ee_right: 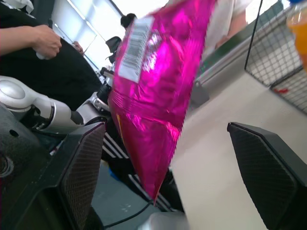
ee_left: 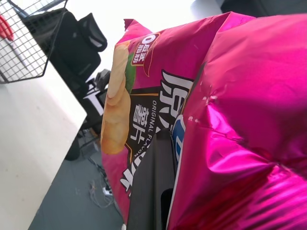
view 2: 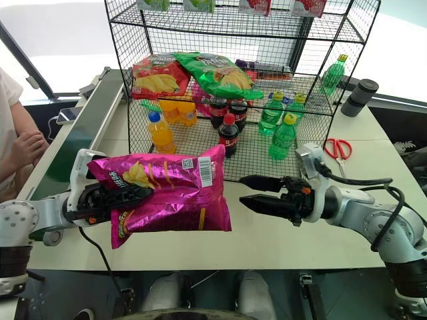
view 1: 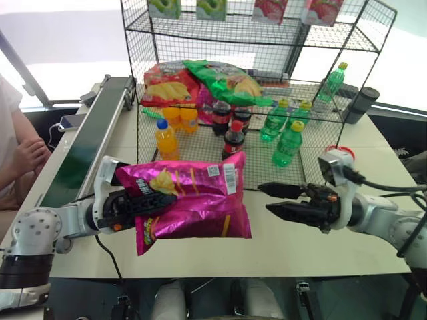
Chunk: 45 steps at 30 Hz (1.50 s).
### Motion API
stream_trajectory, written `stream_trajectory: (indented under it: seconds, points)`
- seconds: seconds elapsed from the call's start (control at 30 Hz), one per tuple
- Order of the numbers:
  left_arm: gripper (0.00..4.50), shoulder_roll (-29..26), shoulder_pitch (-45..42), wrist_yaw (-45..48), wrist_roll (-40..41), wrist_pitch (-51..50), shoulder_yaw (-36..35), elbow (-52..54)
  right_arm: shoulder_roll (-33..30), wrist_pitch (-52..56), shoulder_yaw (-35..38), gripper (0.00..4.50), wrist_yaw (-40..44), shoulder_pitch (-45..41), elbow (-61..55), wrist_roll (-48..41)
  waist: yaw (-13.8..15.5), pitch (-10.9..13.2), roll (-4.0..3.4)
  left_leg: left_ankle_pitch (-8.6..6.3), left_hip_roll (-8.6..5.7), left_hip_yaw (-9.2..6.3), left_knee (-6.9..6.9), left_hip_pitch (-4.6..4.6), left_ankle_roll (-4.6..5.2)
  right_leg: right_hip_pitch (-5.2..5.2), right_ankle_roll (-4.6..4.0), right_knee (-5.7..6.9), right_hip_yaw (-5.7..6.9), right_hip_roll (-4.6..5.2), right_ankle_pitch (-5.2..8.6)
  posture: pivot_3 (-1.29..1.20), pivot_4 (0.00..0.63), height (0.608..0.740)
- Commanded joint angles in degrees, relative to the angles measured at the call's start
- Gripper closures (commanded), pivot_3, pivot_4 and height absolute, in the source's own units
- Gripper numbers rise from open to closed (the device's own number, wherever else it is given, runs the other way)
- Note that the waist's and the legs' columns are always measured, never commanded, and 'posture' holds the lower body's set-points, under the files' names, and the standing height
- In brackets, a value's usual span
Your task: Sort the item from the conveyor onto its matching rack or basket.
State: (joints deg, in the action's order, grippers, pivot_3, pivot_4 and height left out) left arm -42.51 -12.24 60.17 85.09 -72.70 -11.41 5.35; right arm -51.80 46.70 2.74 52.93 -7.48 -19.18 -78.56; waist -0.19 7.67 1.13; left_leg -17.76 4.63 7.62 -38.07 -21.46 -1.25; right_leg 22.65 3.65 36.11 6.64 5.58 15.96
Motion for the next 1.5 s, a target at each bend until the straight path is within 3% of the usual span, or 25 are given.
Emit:
stream_trajectory:
  seconds: [0.03, 0.1, 0.2, 0.37, 0.5, 0.57, 0.67, 0.83, 0.97, 1.07, 1.3, 1.5]
  points:
    - [4.45, 0.65, -1.32, 2.81, -1.74, 1.28, -0.24, 0.7, 2.61, 3.5, -0.62, 0.23, -1.91, -2.03, -1.94, -1.26, -0.01, 0.0, 0.0, 0.0, 0.0, 0.0, 0.0, 0.0, 0.0, 0.0, 0.01, 0.0, 0.0, 0.0, -0.01, 0.0, 0.15, 0.726]
    - [4.45, 1.46, -1.27, 2.9, -2.47, 1.8, -0.37, 0.62, 4.34, 5.72, -0.95, 0.23, -3.34, -3.05, -2.45, -3.34, -0.04, 0.0, 0.0, 0.0, -0.01, 0.01, 0.0, 0.0, 0.0, 0.0, 0.09, 0.01, 0.0, 0.0, -0.05, 0.0, 0.15, 0.726]
    - [4.45, 2.89, -1.11, 2.82, -3.44, 2.76, -0.67, 0.98, 5.77, 5.81, -2.37, 0.23, -3.43, -3.23, -4.63, 1.26, -0.12, 0.0, 0.0, 0.0, -0.01, 0.0, 0.0, 0.01, 0.0, 0.0, 0.09, 0.02, 0.0, 0.0, -0.06, 0.0, 0.15, 0.726]
    - [4.45, 4.46, -0.92, 3.19, -6.32, 4.89, -0.31, 2.07, 7.72, 7.87, -2.71, 0.23, -4.07, -3.24, -5.34, 1.75, -0.21, 0.0, 0.01, -0.01, -0.01, 0.01, 0.0, 0.0, 0.01, -0.01, 0.12, 0.0, 0.0, 0.0, -0.07, 0.0, 0.15, 0.726]
    - [4.45, 4.29, -0.53, 5.02, -8.52, 5.52, 0.39, 1.63, 10.63, 9.44, -2.02, 0.23, -7.22, -4.86, -3.87, -0.84, -0.35, 0.0, 0.01, -0.01, -0.01, 0.01, 0.0, 0.0, 0.01, 0.0, 0.12, 0.01, 0.0, -0.01, -0.07, 0.0, 0.15, 0.726]
    - [4.5, 4.47, 0.08, 6.0, -9.95, 6.19, 0.97, 2.18, 10.82, 9.98, -2.41, 0.79, -6.92, -5.15, -4.72, 0.32, -0.44, 0.0, 0.0, -0.01, -0.01, 0.01, 0.0, 0.0, 0.01, 0.02, 0.12, 0.02, 0.01, -0.02, -0.07, 0.0, 0.15, 0.726]
    - [4.5, 5.27, 0.21, 6.38, -10.82, 7.17, 1.08, 2.2, 11.37, 10.78, -2.61, 2.01, -6.99, -5.36, -4.87, 0.87, -0.39, 0.0, 0.01, -0.01, 0.0, 0.01, 0.03, 0.0, 0.01, 0.02, 0.12, 0.01, 0.03, -0.02, -0.07, 0.0, 0.15, 0.726]
    - [4.5, 6.66, 0.13, 6.05, -11.46, 8.53, 0.41, 2.25, 11.81, 10.95, -3.14, 4.45, -6.6, -5.01, -5.72, 2.77, -0.3, 0.0, 0.01, -0.02, -0.01, 0.01, 0.03, -0.02, 0.03, 0.02, 0.12, 0.0, 0.03, 0.01, -0.07, 0.0, 0.15, 0.726]
    - [4.5, 6.56, 0.29, 5.34, -12.6, 8.73, -0.23, 1.11, 11.97, 9.88, -2.84, 4.45, -6.14, -4.56, -6.06, 5.32, -0.35, 0.0, 0.01, -0.02, -0.01, 0.01, 0.03, -0.02, 0.03, 0.03, 0.12, 0.0, 0.03, -0.01, -0.07, 0.0, 0.15, 0.726]
    - [3.56, 6.36, 0.37, 4.86, -14.29, 9.66, -0.43, 0.34, 12.16, 8.16, -2.22, 4.5, -5.46, -4.1, -6.17, 7.56, -0.36, 0.0, 0.01, -0.02, 0.0, 0.01, 0.04, -0.02, 0.03, 0.03, 0.12, 0.0, 0.03, -0.01, -0.07, 0.0, 0.15, 0.726]
    - [0.05, 4.08, 3.11, 7.17, -17.48, 13.22, -2.62, 0.0, 10.59, 5.37, 1.13, 4.5, -3.25, -0.36, -8.09, 10.49, -0.41, 0.0, 0.01, -0.02, 0.01, 0.01, 0.07, -0.03, 0.03, 0.06, 0.12, -0.01, 0.03, -0.01, -0.06, 0.0, 0.15, 0.726]
    - [0.05, 0.85, 7.2, 10.9, -26.13, 23.63, -4.57, -1.04, 7.32, 3.3, 9.29, 4.5, -1.93, 6.13, -12.31, 9.41, -0.26, 0.02, 0.01, -0.03, 0.08, 0.02, 0.09, -0.05, 0.03, 0.09, 0.01, -0.05, 0.05, 0.02, 0.0, 0.0, 0.15, 0.726]
